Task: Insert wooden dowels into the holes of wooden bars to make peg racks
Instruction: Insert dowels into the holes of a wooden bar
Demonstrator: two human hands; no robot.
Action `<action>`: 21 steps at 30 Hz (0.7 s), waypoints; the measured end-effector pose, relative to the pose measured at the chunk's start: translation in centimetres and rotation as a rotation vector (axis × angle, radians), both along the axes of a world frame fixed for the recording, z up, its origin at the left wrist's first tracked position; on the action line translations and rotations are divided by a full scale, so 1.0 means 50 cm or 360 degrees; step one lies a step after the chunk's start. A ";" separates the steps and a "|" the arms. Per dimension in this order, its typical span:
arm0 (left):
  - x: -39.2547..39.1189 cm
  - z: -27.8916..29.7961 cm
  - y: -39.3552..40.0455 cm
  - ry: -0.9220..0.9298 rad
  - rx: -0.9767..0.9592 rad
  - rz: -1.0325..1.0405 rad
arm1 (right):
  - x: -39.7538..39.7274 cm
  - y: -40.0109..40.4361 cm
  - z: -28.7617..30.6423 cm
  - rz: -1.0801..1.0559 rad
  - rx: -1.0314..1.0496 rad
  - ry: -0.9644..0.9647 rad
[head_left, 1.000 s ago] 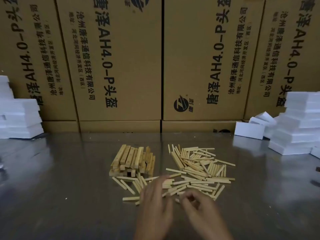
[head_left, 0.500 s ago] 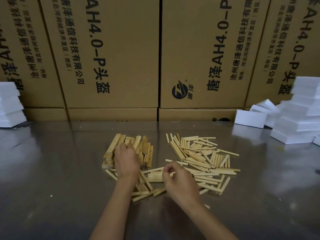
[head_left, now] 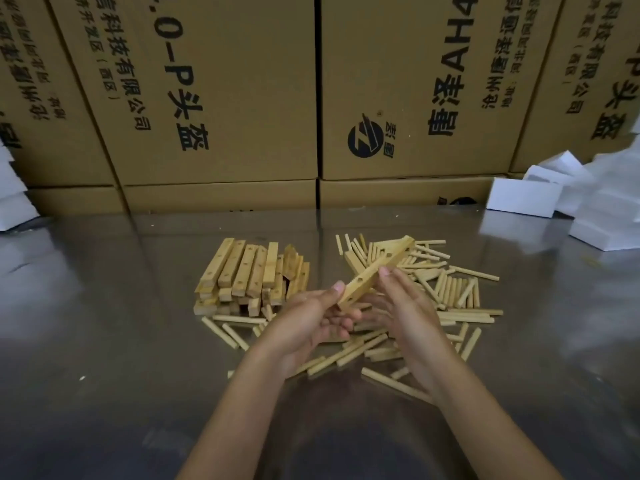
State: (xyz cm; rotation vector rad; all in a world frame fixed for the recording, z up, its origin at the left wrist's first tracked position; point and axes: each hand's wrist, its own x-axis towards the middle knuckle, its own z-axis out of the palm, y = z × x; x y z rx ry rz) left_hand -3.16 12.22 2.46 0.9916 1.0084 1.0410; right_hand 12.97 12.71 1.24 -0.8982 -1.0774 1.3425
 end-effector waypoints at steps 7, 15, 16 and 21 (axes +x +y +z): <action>0.008 -0.013 -0.022 0.0385 0.0137 0.0082 | 0.004 -0.002 0.000 0.0035 -0.0052 -0.0053; -0.009 -0.016 -0.019 0.0091 0.0148 0.0170 | -0.043 -0.040 0.005 0.0394 0.0110 -0.0493; -0.010 -0.018 -0.018 0.0086 0.0131 0.0227 | -0.048 -0.043 0.003 0.0401 0.0126 -0.0541; -0.032 -0.020 -0.011 -0.0016 0.0092 0.0471 | -0.045 -0.038 -0.005 0.0300 0.0230 -0.0746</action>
